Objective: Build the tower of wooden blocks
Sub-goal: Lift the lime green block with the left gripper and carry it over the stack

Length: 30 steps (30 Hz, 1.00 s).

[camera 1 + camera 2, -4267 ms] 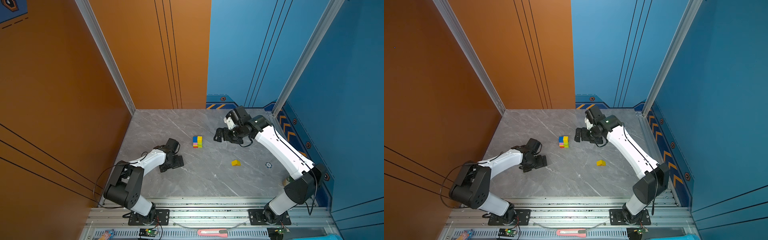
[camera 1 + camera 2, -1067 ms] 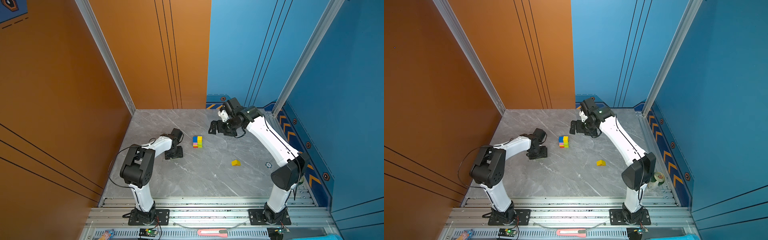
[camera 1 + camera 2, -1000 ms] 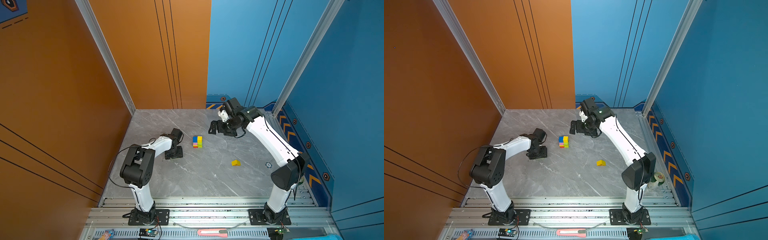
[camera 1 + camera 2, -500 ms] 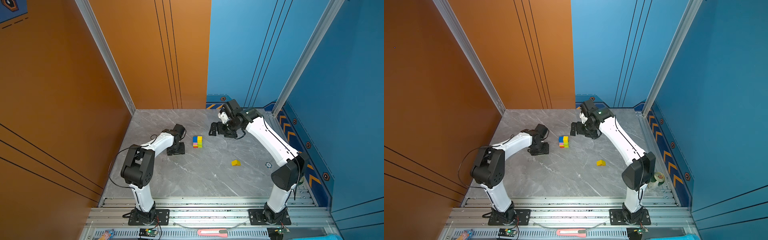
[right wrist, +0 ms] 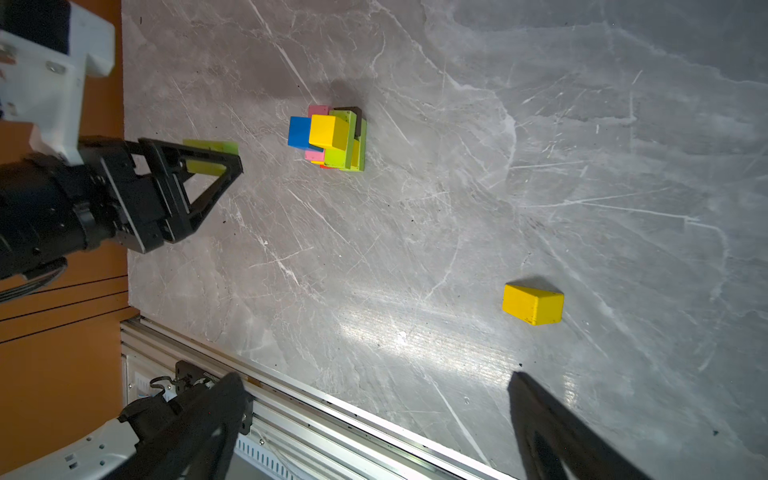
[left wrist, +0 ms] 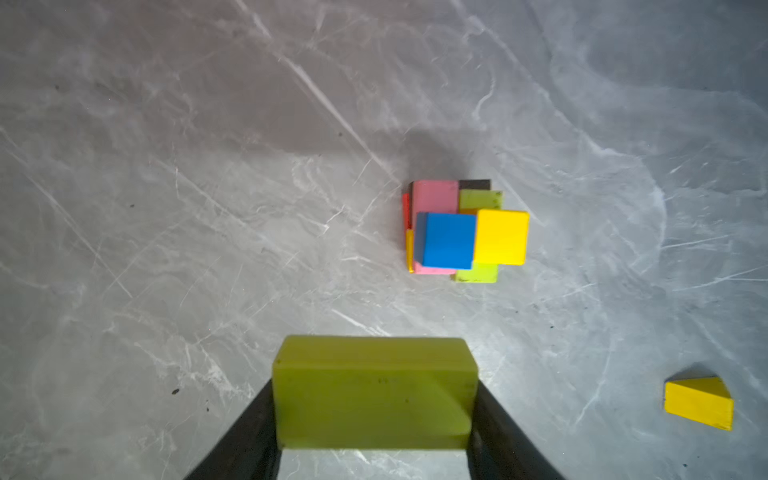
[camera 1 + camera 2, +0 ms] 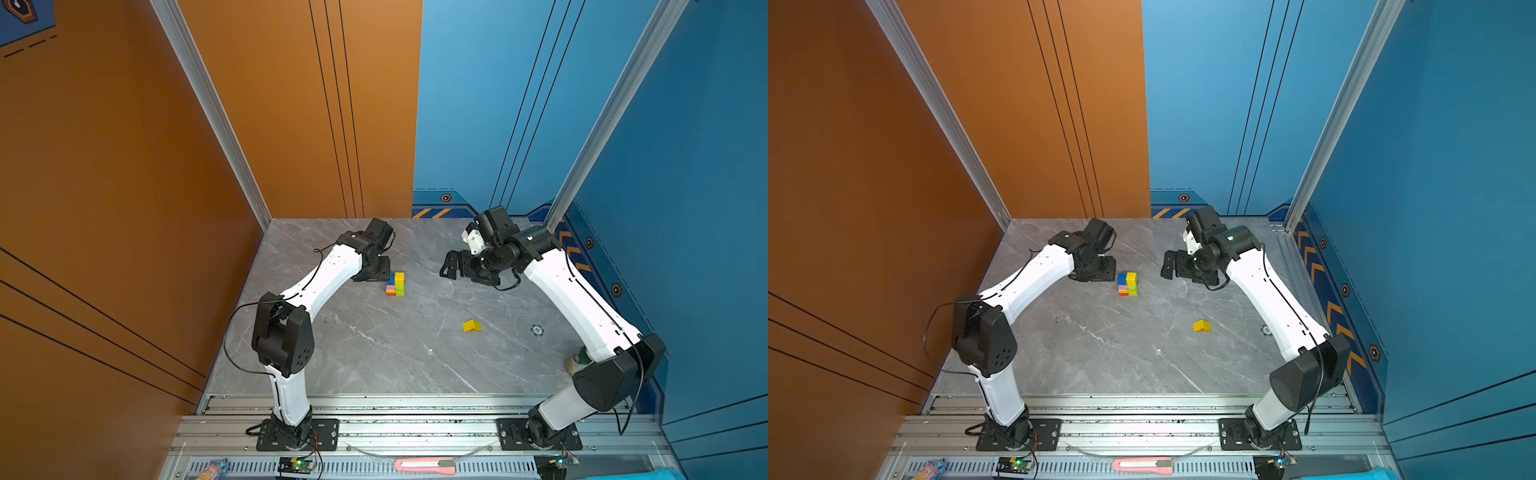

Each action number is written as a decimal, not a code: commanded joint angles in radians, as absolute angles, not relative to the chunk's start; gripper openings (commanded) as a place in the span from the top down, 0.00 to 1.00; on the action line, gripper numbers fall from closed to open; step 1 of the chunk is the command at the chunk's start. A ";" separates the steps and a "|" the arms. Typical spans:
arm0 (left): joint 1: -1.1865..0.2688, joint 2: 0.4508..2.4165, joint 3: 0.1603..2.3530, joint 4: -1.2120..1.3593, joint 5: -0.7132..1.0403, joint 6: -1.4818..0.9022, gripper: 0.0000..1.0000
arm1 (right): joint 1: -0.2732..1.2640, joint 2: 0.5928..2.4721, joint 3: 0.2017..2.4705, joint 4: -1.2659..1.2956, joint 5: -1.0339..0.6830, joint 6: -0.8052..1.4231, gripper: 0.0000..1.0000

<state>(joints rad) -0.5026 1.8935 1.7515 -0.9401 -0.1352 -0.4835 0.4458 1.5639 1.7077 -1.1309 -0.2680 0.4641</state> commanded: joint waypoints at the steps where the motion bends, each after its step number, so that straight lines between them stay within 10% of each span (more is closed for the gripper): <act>1: -0.534 1.984 1.853 -1.021 -0.176 -0.501 0.39 | 0.433 1.524 1.666 -1.135 -0.217 0.437 0.00; 30: -0.552 2.202 2.060 -1.061 -0.144 -0.456 0.40 | 0.345 1.464 1.605 -1.118 -0.233 0.466 0.00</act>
